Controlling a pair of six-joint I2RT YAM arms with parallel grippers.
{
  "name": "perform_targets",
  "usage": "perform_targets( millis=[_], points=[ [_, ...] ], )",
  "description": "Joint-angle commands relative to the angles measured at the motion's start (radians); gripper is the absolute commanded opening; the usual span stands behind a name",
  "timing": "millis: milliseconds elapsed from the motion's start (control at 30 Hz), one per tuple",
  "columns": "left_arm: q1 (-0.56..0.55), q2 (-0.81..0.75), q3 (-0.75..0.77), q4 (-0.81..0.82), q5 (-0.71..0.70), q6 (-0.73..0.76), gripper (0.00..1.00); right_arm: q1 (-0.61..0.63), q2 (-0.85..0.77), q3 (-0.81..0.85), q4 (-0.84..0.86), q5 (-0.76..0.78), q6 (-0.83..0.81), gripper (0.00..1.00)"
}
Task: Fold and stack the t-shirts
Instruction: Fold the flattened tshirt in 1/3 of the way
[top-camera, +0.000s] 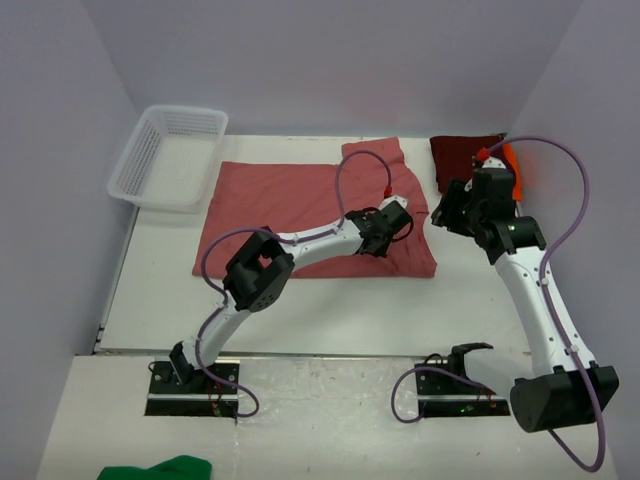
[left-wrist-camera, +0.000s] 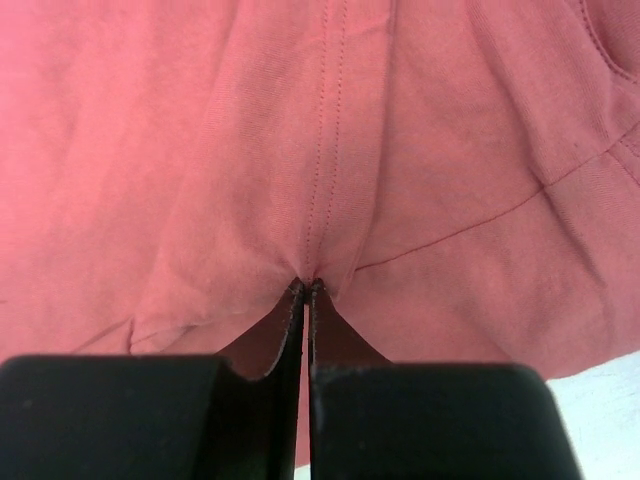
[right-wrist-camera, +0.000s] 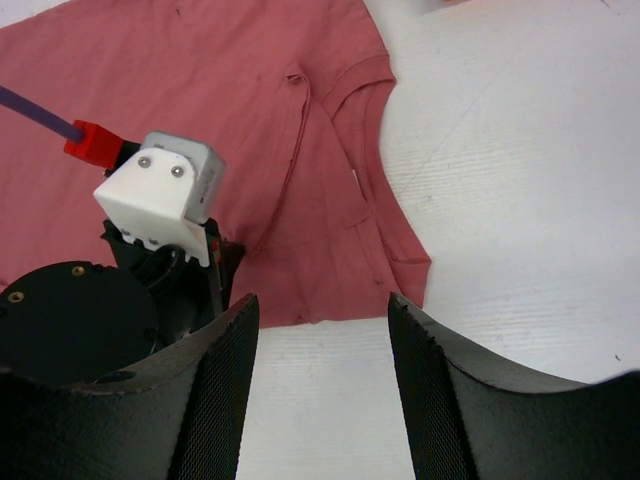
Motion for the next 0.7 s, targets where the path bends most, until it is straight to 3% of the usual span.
perform_targets(
  millis=[0, 300, 367, 467, 567, 600, 633, 667],
  points=[
    [-0.002, -0.107, 0.016, -0.009, -0.067, 0.032, 0.0, -0.005, -0.002, -0.011, 0.033, -0.005, 0.0, 0.56],
    [0.041, -0.137, 0.024, 0.045, -0.212, 0.118, 0.0, -0.005, 0.005, -0.017, 0.029, -0.025, -0.003, 0.56],
    [0.095, -0.128, 0.009, 0.123, -0.284, 0.15, 0.0, -0.003, 0.004, -0.017, 0.032, -0.045, 0.001, 0.56],
    [0.248, -0.074, 0.012, 0.208, -0.26, 0.198, 0.01, 0.006, -0.005, -0.011, 0.027, -0.106, 0.016, 0.56],
    [0.38, 0.015, 0.133, 0.226, -0.35, 0.216, 0.21, 0.044, -0.024, -0.04, 0.064, -0.146, 0.027, 0.56],
    [0.402, 0.0, 0.11, 0.273, -0.376, 0.25, 0.29, 0.052, -0.022, -0.035, 0.041, -0.145, 0.032, 0.56],
    [0.443, -0.021, 0.086, 0.337, -0.36, 0.27, 0.46, 0.063, -0.024, -0.038, 0.039, -0.143, 0.03, 0.56],
    [0.457, -0.07, 0.055, 0.437, -0.363, 0.281, 0.5, 0.075, -0.028, -0.053, 0.042, -0.14, 0.03, 0.56]
  ],
)
